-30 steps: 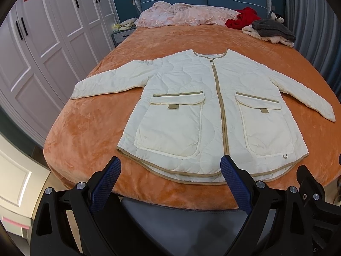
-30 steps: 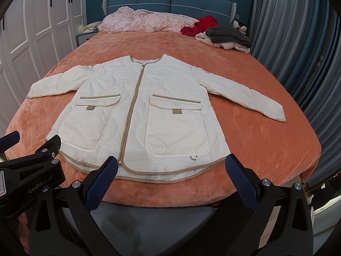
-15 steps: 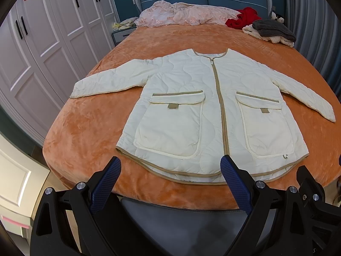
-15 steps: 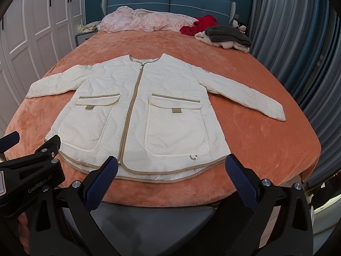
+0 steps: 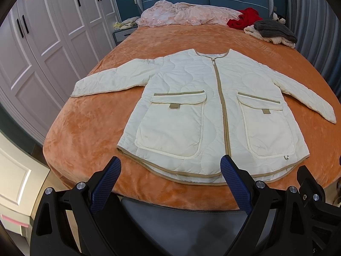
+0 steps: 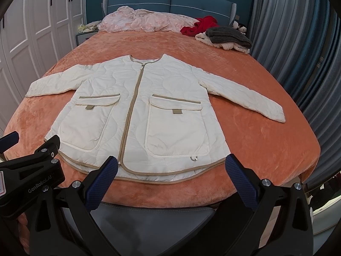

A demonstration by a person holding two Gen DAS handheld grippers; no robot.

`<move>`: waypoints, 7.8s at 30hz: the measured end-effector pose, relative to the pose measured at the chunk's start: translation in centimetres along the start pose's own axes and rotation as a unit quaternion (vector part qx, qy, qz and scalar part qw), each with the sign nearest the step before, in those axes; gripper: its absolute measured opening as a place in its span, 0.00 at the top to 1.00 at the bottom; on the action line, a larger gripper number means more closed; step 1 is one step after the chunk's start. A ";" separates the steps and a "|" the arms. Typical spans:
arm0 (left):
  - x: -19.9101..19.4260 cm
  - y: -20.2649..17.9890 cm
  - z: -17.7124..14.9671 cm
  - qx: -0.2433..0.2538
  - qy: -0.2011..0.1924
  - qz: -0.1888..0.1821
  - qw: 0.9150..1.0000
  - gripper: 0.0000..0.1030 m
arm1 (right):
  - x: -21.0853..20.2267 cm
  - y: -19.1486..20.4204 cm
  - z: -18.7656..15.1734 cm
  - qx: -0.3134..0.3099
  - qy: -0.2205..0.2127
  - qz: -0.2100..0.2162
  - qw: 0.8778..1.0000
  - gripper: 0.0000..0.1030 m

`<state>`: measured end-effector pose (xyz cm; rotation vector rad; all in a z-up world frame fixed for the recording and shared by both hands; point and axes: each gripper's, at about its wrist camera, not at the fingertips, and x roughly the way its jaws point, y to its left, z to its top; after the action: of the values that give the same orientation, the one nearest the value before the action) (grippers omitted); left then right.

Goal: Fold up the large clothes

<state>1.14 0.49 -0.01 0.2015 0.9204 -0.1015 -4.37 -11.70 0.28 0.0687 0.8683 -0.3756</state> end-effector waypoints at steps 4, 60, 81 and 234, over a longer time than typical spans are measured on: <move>0.0 0.0 0.0 0.000 0.000 0.000 1.000 0.11 | 0.0 0.0 0.1 0.000 0.000 0.000 1.000 0.05; 15.3 2.2 6.4 -0.115 0.048 0.037 0.992 0.11 | 31.1 -44.5 4.3 0.469 0.019 -0.084 0.879 0.05; 19.9 5.7 7.8 -0.122 0.053 0.103 0.986 0.11 | 25.2 -35.0 20.2 0.296 -0.134 -0.021 0.945 0.90; 37.5 42.3 14.6 -0.491 0.027 -0.039 0.870 0.89 | 21.7 4.2 10.2 0.038 0.045 0.109 0.992 0.41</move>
<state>42.39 38.62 -15.91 -0.7872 0.9354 0.3055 17.24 -16.31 -9.91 0.2501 0.9256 -0.2016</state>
